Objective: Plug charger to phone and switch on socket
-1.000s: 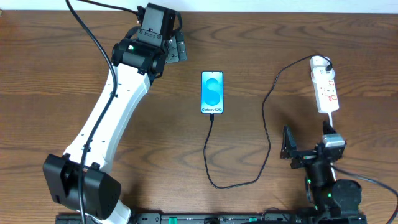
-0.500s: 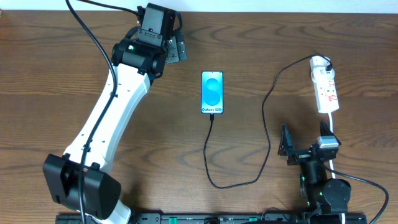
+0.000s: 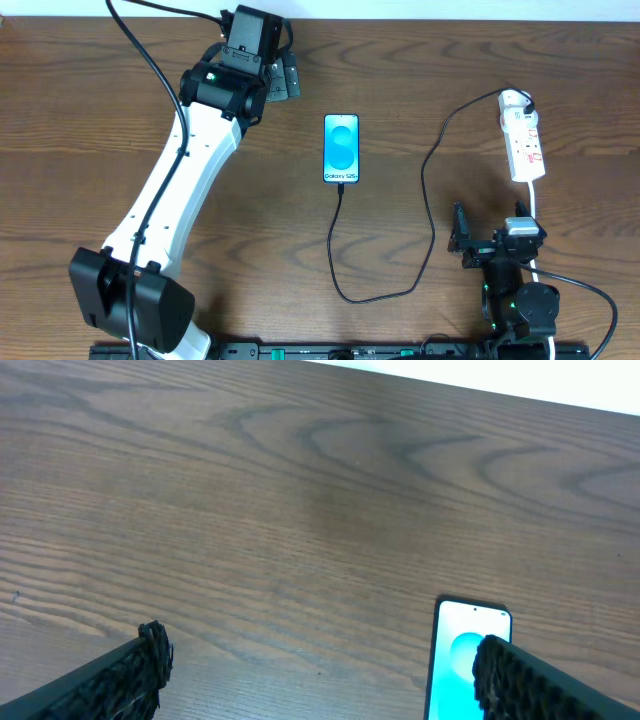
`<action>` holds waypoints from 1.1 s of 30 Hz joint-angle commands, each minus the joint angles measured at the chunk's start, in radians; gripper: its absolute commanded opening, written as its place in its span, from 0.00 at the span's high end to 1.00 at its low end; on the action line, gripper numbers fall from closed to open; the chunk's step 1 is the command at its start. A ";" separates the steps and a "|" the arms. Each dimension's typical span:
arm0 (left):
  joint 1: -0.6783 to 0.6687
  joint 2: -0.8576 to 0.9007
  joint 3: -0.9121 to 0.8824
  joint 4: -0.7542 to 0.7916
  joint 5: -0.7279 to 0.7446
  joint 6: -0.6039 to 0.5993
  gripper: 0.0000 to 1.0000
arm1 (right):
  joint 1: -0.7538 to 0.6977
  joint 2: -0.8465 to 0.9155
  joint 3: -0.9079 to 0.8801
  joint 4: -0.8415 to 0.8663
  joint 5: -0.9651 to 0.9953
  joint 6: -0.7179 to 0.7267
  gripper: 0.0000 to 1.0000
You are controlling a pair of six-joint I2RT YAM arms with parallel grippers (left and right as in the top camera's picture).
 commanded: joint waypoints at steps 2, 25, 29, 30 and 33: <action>0.005 0.004 -0.004 -0.001 -0.016 0.010 0.02 | 0.007 -0.006 -0.002 -0.005 0.016 -0.018 0.01; 0.005 0.004 -0.004 -0.001 -0.020 0.010 0.02 | 0.007 -0.006 -0.002 -0.004 0.016 -0.018 0.01; 0.005 0.004 -0.004 -0.001 -0.019 0.010 0.02 | 0.007 -0.006 -0.002 -0.004 0.016 -0.018 0.01; 0.005 0.004 -0.004 -0.001 -0.019 0.010 0.02 | 0.007 -0.006 -0.002 -0.004 0.016 -0.018 0.01; 0.005 0.008 -0.008 -0.035 -0.020 0.010 0.02 | 0.007 -0.006 -0.002 -0.004 0.016 -0.018 0.01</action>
